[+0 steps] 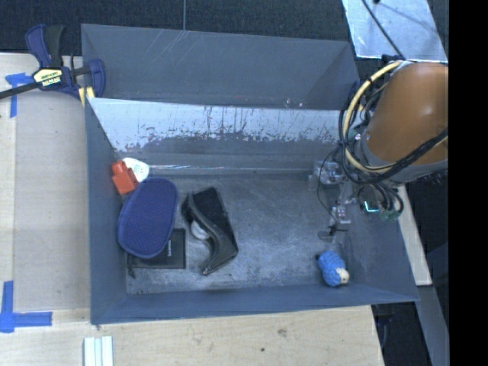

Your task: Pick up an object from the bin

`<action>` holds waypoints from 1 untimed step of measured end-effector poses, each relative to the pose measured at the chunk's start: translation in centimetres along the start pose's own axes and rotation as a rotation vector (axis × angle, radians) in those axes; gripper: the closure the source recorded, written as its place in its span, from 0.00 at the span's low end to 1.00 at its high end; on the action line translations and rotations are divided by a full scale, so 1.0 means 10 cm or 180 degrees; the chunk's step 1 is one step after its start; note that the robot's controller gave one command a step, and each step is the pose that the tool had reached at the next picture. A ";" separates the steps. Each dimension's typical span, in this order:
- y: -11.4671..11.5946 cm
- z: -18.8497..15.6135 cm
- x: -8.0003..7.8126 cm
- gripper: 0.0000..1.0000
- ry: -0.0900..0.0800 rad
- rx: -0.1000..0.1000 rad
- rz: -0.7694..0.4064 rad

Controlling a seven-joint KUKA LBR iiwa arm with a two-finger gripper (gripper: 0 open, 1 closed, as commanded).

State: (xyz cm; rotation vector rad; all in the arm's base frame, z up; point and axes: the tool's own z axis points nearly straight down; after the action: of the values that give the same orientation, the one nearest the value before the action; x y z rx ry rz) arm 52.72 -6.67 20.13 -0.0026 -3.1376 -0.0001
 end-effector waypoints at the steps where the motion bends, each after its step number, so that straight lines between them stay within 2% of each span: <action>1: -0.33 1.33 0.41 0.00 0.0000 0.0000 -0.0362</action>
Offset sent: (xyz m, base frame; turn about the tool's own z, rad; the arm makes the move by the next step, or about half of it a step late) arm -0.0394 -0.0314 -0.1291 -0.1161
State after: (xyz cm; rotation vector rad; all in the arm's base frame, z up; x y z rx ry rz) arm 48.60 -9.93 6.82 0.1758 -3.1328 -0.0006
